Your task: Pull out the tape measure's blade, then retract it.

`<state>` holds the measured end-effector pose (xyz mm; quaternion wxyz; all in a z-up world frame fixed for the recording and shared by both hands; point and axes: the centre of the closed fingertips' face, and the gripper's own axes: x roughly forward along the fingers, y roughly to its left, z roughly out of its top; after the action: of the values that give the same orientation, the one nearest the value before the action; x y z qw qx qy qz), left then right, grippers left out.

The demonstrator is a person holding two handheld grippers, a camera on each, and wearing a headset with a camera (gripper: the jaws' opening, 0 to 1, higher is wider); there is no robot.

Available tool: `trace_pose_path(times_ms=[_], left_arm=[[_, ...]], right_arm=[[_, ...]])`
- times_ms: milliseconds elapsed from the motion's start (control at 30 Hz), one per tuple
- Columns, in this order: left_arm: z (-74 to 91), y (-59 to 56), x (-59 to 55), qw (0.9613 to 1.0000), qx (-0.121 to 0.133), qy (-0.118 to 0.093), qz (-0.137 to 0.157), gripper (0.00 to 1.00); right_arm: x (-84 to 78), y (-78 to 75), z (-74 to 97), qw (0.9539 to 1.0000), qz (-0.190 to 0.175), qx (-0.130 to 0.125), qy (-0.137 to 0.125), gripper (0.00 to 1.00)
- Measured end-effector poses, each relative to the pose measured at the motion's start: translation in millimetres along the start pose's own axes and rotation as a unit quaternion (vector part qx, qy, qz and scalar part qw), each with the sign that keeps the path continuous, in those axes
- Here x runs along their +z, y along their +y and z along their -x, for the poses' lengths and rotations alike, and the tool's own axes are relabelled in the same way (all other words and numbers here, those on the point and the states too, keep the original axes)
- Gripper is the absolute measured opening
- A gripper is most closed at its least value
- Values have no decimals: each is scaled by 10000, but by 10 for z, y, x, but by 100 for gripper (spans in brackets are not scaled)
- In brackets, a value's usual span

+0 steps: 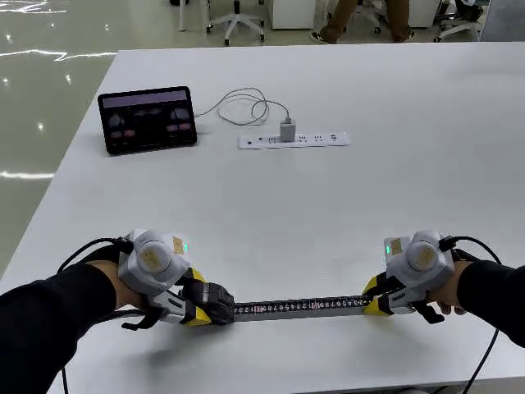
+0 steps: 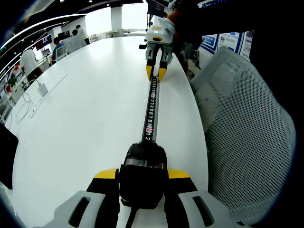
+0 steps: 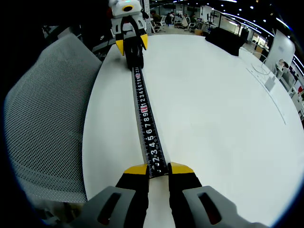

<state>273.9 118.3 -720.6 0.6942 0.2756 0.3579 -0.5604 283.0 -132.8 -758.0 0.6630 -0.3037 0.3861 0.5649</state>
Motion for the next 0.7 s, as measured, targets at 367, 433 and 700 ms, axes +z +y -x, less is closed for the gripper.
trace_pose_path(times_ms=[367, 433, 700], left_arm=[[3, 3, 14, 9999, 61, -112, 53, 33], [-6, 3, 19, 9999, 120, -93, 29, 33], [1, 27, 18, 9997, 214, -112, -34, 33]], right_arm=[[6, -3, -6, 9999, -98, -17, 40, 11], [12, -8, -8, 10000, -55, -24, 57, 11], [17, -1, -15, 9998, 52, -48, 205, 12]])
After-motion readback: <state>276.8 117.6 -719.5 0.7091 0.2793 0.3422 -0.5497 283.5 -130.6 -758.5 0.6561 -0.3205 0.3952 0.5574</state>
